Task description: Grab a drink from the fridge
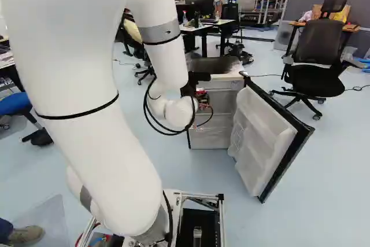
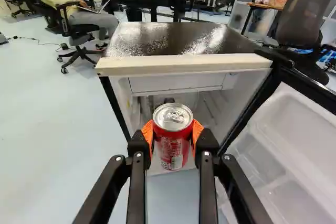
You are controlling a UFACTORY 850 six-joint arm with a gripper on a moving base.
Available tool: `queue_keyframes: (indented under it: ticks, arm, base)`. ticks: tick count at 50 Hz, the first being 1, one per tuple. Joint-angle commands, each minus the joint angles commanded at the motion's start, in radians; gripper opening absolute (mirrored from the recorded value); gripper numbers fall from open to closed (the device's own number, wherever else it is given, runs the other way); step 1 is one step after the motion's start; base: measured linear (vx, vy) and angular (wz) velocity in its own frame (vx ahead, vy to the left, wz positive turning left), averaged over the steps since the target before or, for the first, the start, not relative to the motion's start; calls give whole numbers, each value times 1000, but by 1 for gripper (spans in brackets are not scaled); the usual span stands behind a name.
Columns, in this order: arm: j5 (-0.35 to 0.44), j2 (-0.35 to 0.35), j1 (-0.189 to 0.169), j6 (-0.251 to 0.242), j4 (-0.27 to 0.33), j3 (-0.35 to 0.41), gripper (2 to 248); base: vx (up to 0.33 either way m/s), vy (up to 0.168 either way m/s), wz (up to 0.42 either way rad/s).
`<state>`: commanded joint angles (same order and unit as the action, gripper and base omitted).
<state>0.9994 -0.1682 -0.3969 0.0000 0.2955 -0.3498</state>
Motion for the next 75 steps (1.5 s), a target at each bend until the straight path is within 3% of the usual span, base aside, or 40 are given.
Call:
queue_keyframes:
  ticks: [75]
  arm:
    - [-164,-25,67,0,0,-243,93]
  base:
    - [0,0,0]
